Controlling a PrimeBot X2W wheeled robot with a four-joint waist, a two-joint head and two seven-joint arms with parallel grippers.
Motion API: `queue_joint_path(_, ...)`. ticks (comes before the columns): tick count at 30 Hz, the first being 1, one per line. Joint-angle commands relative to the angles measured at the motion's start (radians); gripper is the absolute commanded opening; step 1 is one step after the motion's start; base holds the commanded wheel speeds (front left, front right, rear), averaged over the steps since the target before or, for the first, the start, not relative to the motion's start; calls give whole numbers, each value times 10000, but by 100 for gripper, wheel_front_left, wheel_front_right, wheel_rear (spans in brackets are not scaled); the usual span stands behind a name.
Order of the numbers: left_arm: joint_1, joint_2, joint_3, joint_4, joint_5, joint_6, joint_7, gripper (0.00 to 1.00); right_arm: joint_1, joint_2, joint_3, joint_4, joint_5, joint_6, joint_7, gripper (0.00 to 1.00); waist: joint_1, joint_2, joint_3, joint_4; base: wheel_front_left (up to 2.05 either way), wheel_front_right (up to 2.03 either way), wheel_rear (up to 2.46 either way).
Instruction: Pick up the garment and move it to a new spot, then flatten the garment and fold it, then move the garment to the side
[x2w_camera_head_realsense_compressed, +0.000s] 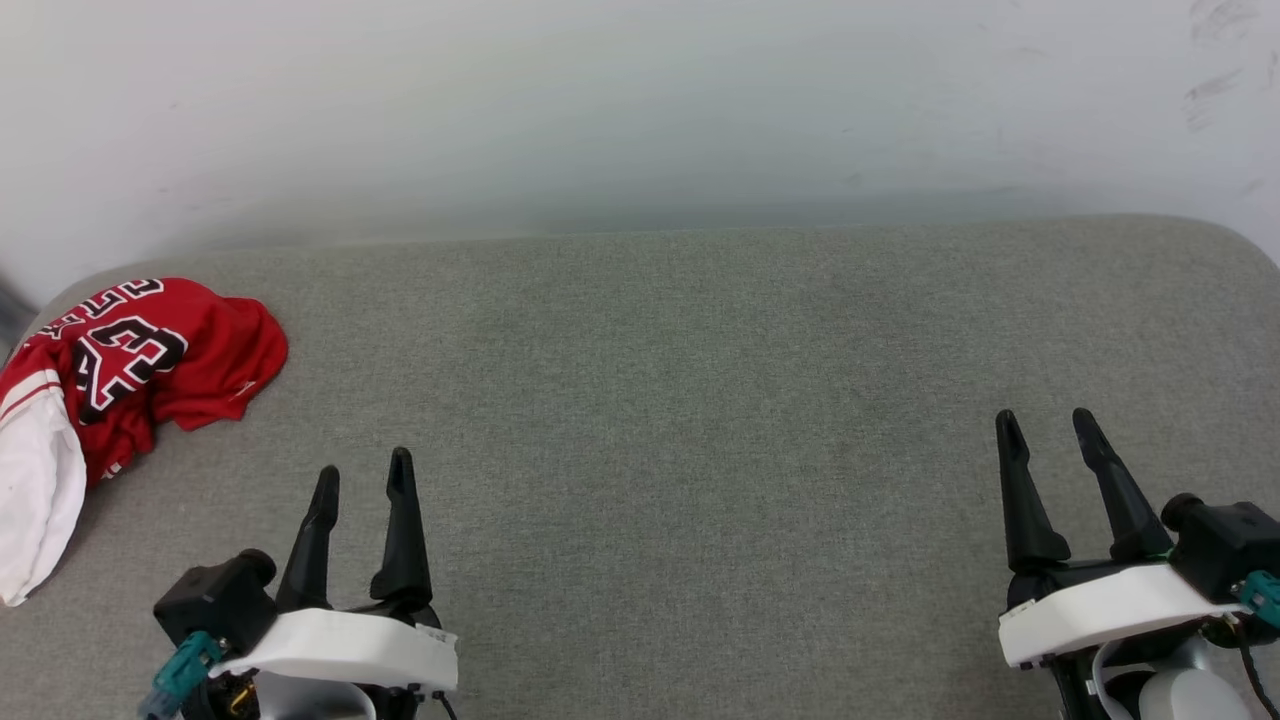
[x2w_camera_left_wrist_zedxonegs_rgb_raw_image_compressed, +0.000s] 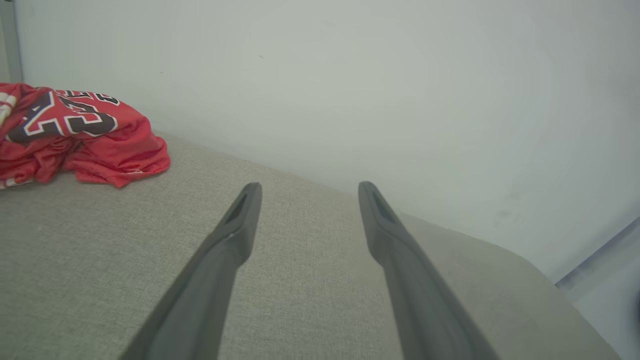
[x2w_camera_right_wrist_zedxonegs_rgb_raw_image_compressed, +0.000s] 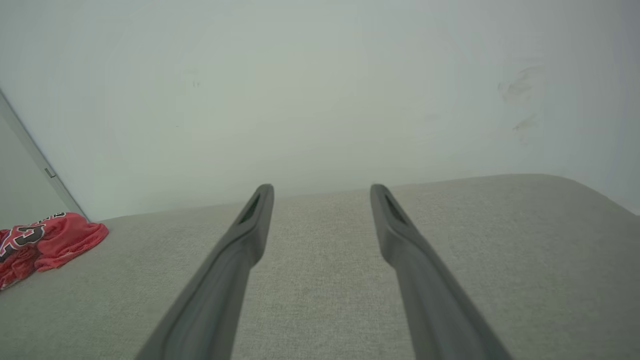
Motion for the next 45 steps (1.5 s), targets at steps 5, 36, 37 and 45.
queue_joint_path(5, 86, 236, -509, 69, 717, 221, -214, 100, -76, -1, -22, -6, -925, 0, -223, 100, 0, -1, 11, -14, 0, 0, 0)
queue_joint_path(36, 345, 119, -761, 108, 2365, -312, -879, 100, -77, 5, 101, 206, -2048, -1, -880, 100, 0, -1, 136, -100, 0, 0, 0)
queue_joint_path(37, 355, 92, -657, 120, 2423, -416, -896, 100, -76, 5, 105, 233, -1910, -1, -901, 100, 0, -1, 138, -103, 0, 0, 0)
queue_joint_path(45, 451, -34, -201, 395, 2777, -919, -1055, 100, -46, 6, 201, 502, -1757, -1, -1063, 100, 0, -1, 138, -160, 0, 0, 0)
